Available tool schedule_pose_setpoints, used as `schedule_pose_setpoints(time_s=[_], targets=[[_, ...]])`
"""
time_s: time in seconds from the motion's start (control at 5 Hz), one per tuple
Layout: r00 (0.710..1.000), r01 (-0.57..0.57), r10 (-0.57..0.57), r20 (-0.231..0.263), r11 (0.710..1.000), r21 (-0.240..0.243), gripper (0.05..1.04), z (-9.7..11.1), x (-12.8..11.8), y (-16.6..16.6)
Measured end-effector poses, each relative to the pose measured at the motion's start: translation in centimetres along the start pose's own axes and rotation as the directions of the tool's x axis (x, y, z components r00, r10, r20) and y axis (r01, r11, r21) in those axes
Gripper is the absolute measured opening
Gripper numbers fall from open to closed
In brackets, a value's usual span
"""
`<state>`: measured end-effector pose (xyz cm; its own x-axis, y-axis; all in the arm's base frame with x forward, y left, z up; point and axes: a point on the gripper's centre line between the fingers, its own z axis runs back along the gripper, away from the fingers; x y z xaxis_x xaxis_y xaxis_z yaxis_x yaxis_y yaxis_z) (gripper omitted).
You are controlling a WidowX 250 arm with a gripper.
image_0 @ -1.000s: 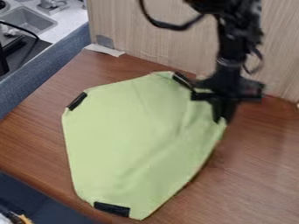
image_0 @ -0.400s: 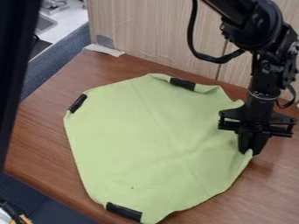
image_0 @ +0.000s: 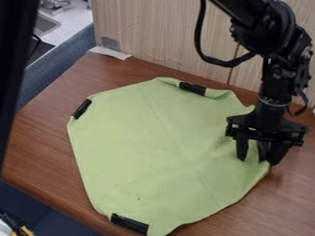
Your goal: Unfold the cloth from left to right
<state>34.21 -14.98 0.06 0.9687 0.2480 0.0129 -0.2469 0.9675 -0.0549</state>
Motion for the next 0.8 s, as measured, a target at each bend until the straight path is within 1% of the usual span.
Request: schedule_pose_setpoints(time_s=[0.2,0.4,0.6,0.8], targets=[[0.999,0.002,-0.002,0.033,1.0,-0.007,1.024,1.3,0.4,0.4],[0.997,0.009,-0.008,0.07,1.0,-0.018,1.011,2.8,0.5,0.5],[0.99,0.012,-0.005,0.14,0.999,-0.052,1.008,5.8,0.3,0.7],[0.979,-0.007,0.018,0.204,0.999,-0.052,1.007,8.1,-0.2,1.8]])
